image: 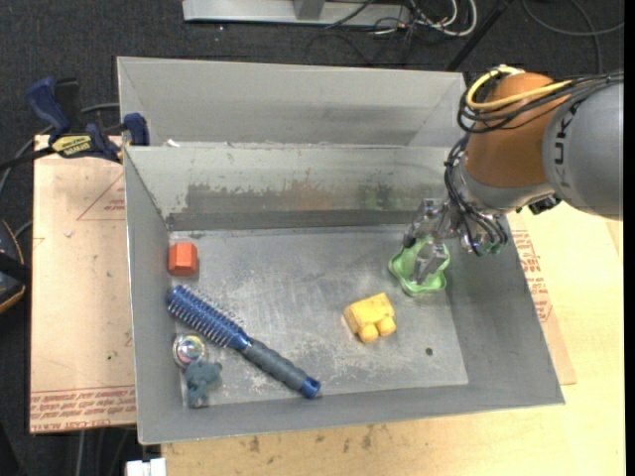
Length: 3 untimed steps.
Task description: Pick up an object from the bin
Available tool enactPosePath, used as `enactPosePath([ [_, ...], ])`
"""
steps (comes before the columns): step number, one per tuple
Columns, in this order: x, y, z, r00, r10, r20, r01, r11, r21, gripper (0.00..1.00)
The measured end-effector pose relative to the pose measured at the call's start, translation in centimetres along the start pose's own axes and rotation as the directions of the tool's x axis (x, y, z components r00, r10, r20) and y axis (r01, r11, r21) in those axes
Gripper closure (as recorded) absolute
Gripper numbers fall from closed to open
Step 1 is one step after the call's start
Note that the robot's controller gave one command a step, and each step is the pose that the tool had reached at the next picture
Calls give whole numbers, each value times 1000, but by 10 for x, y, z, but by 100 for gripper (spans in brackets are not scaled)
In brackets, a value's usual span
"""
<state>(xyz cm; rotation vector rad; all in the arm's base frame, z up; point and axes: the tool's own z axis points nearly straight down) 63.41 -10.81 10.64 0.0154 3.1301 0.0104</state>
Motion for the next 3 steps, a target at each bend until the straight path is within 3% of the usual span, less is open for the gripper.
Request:
enactPosePath([
  [1,-4,11,9,997,-81,0,81,997,-6,100],
  [2,-4,11,10,997,-82,-2,82,997,-5,0],
  [3,25,54,1,997,-79,-11,79,997,2,0],
])
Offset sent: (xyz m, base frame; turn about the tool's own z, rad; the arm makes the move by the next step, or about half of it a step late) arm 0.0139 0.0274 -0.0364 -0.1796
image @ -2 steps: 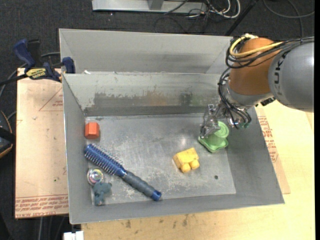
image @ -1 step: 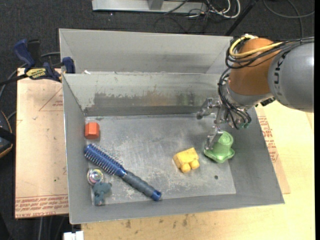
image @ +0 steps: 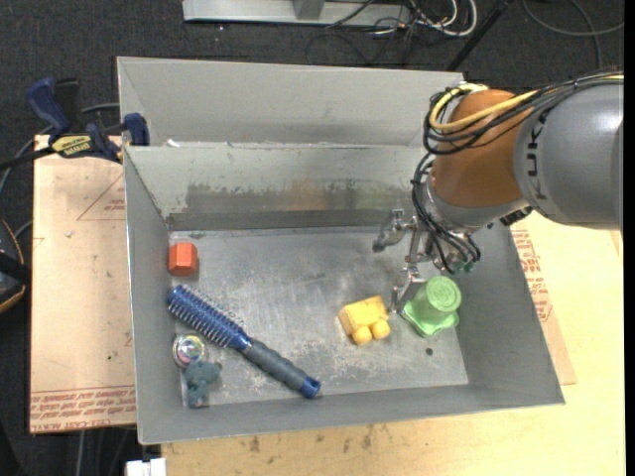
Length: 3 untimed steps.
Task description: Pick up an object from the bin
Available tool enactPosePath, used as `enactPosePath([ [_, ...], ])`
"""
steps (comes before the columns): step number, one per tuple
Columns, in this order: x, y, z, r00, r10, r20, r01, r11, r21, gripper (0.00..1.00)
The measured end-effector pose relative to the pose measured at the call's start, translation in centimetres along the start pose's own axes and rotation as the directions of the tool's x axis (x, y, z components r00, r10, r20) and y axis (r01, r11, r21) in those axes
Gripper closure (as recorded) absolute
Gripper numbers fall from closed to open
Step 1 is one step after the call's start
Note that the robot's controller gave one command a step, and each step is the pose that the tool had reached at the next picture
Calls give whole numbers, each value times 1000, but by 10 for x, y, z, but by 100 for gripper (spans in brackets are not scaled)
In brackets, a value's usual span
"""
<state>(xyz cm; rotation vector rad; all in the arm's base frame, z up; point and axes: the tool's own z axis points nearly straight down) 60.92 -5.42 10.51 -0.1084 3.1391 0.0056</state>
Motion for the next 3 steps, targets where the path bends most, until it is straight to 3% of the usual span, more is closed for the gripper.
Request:
enactPosePath([
  [1,53,-5,31,999,44,18,-44,999,3,0],
  [2,77,37,30,998,67,19,-67,998,6,0],
  [3,76,37,29,998,67,16,-67,998,4,100],
])
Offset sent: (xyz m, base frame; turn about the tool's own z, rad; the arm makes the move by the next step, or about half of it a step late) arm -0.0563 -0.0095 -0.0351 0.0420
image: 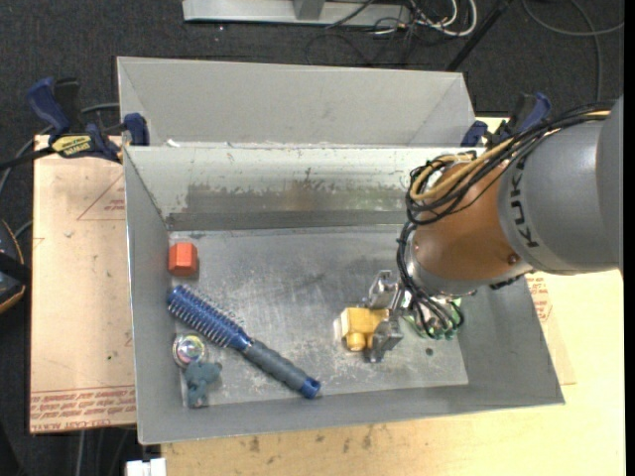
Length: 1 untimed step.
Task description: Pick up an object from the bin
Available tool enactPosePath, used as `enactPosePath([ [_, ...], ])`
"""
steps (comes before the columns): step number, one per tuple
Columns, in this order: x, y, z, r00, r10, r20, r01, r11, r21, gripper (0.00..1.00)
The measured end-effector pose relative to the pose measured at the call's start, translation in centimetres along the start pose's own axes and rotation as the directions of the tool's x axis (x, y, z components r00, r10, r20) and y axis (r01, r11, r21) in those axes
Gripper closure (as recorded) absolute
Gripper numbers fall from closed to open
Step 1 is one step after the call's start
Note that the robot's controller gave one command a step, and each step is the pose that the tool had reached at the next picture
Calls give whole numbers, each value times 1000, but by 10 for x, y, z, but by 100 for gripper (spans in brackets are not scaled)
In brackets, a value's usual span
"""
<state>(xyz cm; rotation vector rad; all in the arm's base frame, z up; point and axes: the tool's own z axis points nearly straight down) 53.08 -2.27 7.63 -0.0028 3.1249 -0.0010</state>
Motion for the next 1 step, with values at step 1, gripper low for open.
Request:
enactPosePath([
  [1,6,-13,-186,990,-140,-5,140,990,-1,100],
])
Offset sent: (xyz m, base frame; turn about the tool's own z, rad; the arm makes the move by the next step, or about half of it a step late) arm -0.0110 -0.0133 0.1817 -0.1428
